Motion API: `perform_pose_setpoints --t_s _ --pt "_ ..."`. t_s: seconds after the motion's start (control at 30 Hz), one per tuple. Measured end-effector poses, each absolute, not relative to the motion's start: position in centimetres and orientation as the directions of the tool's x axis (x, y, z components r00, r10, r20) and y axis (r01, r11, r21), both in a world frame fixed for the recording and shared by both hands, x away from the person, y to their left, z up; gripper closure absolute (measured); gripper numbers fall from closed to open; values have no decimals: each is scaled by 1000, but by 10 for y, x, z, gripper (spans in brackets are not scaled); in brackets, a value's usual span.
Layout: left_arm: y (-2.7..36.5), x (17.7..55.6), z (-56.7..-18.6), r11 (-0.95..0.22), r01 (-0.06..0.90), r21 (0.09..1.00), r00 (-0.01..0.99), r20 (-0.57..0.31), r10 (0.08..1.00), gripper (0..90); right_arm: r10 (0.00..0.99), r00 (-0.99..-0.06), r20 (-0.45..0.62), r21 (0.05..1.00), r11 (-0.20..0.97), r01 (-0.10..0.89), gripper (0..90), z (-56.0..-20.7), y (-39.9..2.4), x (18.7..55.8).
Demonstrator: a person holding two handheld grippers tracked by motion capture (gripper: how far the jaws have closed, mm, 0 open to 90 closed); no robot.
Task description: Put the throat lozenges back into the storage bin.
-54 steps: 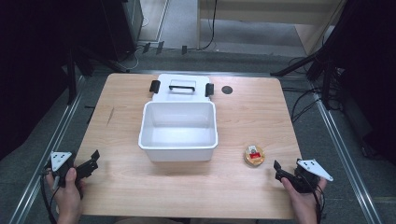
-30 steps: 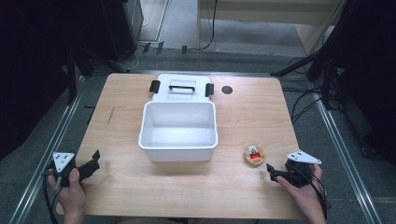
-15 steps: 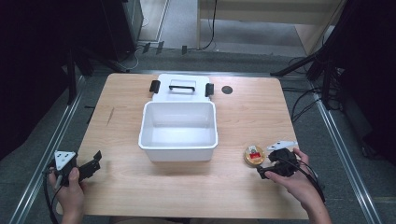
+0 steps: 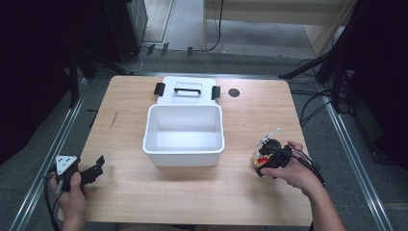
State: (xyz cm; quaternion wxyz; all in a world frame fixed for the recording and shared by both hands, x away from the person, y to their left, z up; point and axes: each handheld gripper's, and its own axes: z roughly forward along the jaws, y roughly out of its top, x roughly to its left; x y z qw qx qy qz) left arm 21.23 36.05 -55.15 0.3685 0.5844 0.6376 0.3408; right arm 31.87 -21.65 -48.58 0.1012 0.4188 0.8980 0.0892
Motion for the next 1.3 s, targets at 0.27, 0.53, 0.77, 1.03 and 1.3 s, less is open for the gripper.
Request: perform_pose_setpoints --t_s 0.27,0.53,0.77,1.03,1.3 --pt "360 212 -551 83 494 865 -37 -75 997 144 774 -625 -101 158 633 758 92 -494 -206 335" --pt "361 212 -552 84 497 864 -35 -76 996 144 814 -576 -80 117 581 805 108 -507 -203 351" --pt "360 213 -552 78 500 863 -34 -71 997 145 828 -558 -49 116 560 820 197 -510 -204 356" --pt "360 213 -552 77 501 862 -32 -71 997 146 821 -570 -40 122 570 813 202 -505 -204 356" --pt "360 213 -552 79 502 861 -26 -77 997 146 804 -593 -42 154 592 791 203 -484 -200 358"
